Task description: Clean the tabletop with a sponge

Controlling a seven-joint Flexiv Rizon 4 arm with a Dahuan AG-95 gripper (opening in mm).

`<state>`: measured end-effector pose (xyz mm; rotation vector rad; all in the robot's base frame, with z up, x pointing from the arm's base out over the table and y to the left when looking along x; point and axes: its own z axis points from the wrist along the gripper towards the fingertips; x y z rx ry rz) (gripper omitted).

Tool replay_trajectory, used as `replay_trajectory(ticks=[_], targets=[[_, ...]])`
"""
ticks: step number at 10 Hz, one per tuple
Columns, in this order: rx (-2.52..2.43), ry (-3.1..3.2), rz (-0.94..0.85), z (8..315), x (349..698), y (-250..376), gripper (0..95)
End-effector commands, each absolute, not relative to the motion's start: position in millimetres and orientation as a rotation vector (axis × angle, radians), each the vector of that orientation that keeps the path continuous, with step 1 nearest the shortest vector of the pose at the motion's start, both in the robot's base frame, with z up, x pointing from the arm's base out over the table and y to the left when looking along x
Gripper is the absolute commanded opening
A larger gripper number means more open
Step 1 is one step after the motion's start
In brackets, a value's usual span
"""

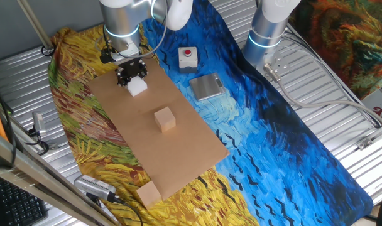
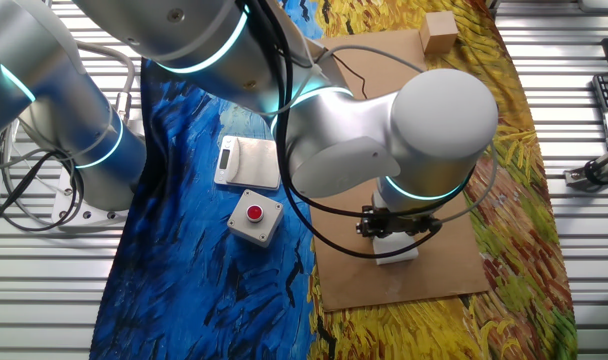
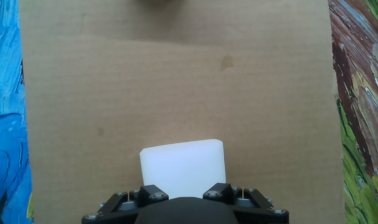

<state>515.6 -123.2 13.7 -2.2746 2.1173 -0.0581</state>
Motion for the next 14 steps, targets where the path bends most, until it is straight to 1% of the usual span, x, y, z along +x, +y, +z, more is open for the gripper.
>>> replay_trajectory(ticks=[1,2,3,7,14], targets=[[-2.274,2.118,-0.058,13.5,515.7,-123.2,57.0],[-2.274,2.118,-0.058,13.5,515.7,-123.2,57.0],[-2.237,2.175,-0.041,28.3,527.4,-123.0,57.0],[-2.23,2.179,-0.041,27.7,527.5,-122.9,57.0],[-2.051,2.344,-0.044,27.8,527.8,-122.8,57.0]])
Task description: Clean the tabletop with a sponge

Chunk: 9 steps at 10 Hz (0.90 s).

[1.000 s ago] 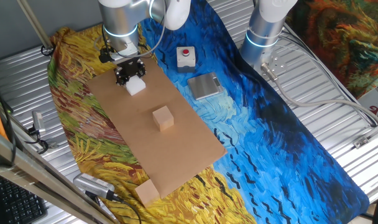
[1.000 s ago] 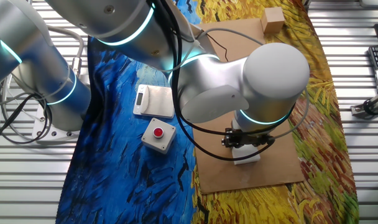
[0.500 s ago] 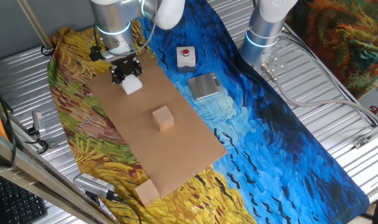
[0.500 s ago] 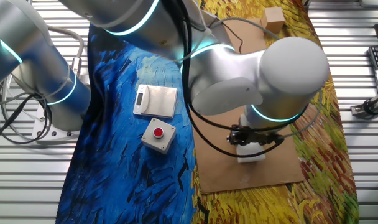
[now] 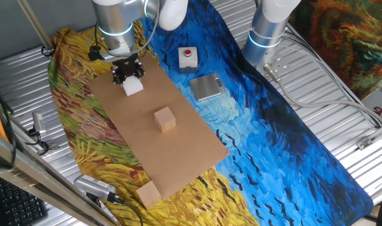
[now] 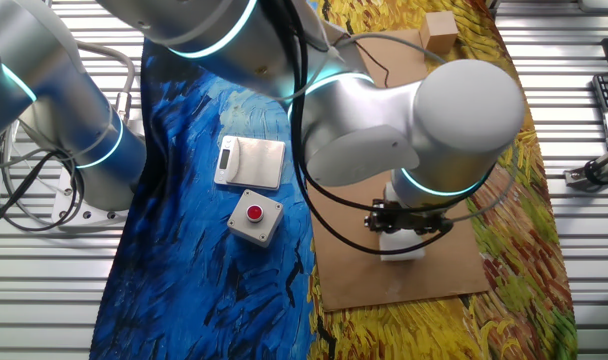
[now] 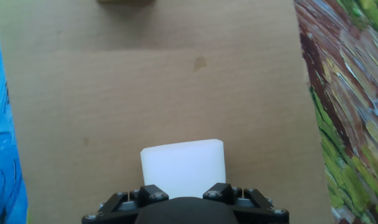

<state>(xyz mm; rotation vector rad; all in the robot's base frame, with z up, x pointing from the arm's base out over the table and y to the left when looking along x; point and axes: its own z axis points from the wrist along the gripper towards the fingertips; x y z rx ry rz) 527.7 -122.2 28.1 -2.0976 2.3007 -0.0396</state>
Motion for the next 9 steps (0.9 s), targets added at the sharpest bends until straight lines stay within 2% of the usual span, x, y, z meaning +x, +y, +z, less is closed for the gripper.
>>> replay_trajectory(ticks=[1,9], targets=[[-2.004,2.384,-0.043,27.8,527.8,-122.8,57.0],[-1.699,2.609,-0.034,28.0,527.9,-122.8,57.0]])
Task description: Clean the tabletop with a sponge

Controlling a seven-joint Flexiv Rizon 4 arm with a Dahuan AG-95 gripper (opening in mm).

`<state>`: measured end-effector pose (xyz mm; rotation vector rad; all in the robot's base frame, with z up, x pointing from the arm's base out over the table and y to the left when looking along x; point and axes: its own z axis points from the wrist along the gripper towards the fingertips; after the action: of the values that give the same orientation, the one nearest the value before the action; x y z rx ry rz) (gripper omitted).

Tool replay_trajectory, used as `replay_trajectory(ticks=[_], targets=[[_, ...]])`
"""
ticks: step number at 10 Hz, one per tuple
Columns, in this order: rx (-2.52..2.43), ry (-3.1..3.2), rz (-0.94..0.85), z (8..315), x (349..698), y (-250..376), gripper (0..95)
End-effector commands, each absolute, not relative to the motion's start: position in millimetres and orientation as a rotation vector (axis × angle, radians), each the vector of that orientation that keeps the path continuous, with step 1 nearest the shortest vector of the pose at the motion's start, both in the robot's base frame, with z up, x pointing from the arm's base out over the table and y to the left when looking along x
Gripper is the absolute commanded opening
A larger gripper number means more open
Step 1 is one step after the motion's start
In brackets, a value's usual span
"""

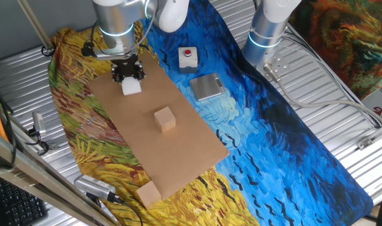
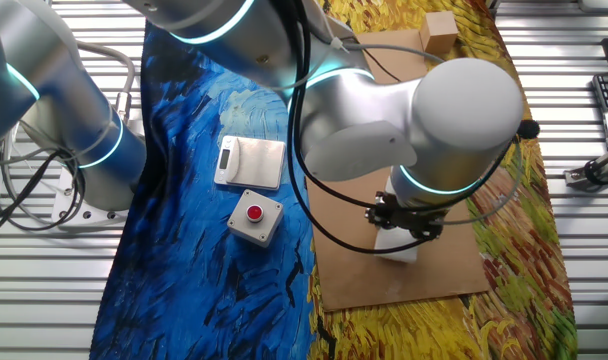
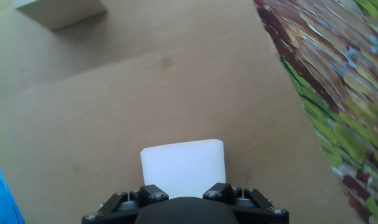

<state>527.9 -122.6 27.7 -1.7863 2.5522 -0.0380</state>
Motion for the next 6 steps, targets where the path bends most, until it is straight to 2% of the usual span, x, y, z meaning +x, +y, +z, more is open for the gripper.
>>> replay_trajectory(ticks=[1,6], targets=[[-1.66,2.632,-0.033,28.1,527.9,-122.8,57.0],[-1.437,2.756,-0.025,28.7,528.0,-123.1,57.0]])
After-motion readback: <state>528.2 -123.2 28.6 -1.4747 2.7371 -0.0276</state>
